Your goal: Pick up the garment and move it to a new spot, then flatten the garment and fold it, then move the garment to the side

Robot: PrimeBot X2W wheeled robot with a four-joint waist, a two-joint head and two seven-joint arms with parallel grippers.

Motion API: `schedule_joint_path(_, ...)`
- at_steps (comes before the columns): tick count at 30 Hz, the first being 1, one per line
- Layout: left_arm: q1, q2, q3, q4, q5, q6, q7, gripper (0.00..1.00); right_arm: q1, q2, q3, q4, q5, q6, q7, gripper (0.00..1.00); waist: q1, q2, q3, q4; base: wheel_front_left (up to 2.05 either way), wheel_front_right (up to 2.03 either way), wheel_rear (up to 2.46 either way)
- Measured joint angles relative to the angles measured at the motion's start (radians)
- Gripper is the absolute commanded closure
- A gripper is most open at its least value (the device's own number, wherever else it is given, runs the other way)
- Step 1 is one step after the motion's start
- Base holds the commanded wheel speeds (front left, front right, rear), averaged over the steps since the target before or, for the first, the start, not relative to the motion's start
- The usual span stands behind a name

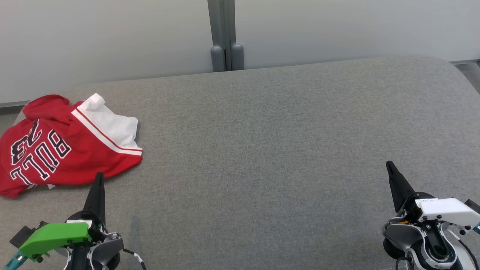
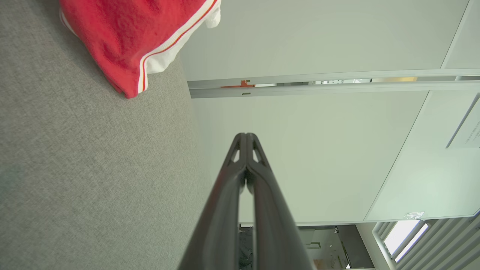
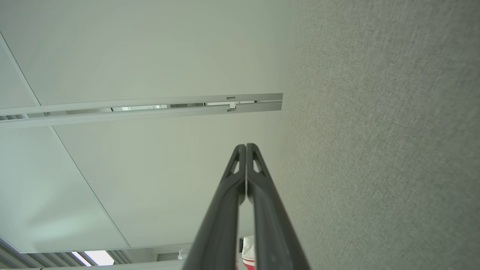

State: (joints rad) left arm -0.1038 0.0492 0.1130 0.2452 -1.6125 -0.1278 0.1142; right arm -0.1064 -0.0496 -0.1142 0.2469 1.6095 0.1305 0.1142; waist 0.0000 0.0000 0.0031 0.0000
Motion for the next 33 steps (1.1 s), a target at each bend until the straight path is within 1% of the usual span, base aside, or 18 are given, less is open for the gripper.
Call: schedule_joint_path(33, 0.000, 0.000, 0.000, 0.000, 0.000, 0.000, 0.000, 1.00, 0.000, 0.000, 0.000, 0.000, 0.000, 0.000, 0.000, 1.00, 0.0000, 0.0000, 0.000, 0.000, 0.00, 0.00, 0.00)
